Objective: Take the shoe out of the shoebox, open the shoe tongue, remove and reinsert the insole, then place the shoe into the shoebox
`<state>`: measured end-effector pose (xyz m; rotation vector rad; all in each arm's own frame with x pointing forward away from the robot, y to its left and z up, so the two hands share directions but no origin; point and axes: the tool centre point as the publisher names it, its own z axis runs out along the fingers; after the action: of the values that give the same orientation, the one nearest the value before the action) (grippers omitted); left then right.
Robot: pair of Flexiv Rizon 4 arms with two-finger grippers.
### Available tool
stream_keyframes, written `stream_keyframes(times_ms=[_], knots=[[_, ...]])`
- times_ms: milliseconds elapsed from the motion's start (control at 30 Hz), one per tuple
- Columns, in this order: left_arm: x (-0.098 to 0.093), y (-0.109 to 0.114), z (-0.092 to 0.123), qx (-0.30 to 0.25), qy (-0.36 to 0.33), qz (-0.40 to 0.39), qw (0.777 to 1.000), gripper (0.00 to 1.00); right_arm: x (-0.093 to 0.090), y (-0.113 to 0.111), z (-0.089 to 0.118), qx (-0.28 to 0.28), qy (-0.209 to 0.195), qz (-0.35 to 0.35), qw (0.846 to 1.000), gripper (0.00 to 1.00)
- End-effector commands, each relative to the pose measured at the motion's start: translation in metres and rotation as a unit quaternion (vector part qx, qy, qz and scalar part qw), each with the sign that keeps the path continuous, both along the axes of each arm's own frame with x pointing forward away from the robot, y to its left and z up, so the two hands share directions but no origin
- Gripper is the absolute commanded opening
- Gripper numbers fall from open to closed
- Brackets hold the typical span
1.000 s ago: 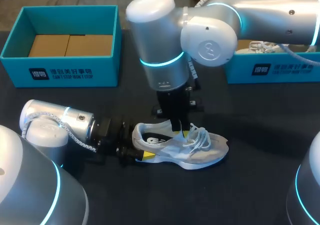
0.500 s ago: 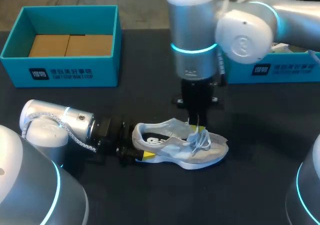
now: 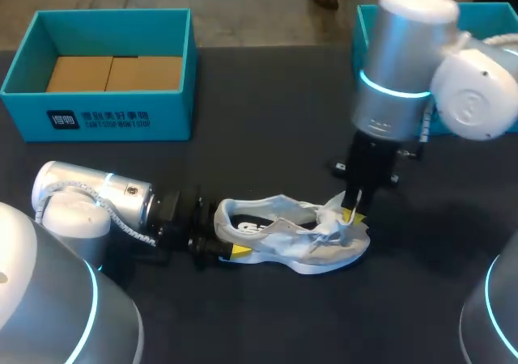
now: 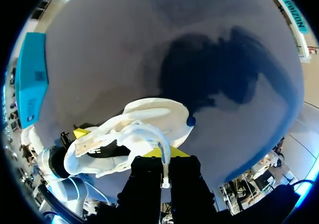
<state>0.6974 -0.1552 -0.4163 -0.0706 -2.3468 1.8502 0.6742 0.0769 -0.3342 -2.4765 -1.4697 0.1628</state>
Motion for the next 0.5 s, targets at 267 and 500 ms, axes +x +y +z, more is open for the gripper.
stream_keyframes(times_ms=[267,500], knots=[[-0.001,0.001,-0.003,0.001,0.0,0.001,1.0,0.0,-0.002,-0.008,-0.006,0.124,-0.06,-0.03,0.99,0.22],[-0.001,0.001,-0.003,0.001,0.0,0.001,1.0,0.0,-0.007,0.003,0.023,0.097,-0.084,-0.008,0.992,1.0]])
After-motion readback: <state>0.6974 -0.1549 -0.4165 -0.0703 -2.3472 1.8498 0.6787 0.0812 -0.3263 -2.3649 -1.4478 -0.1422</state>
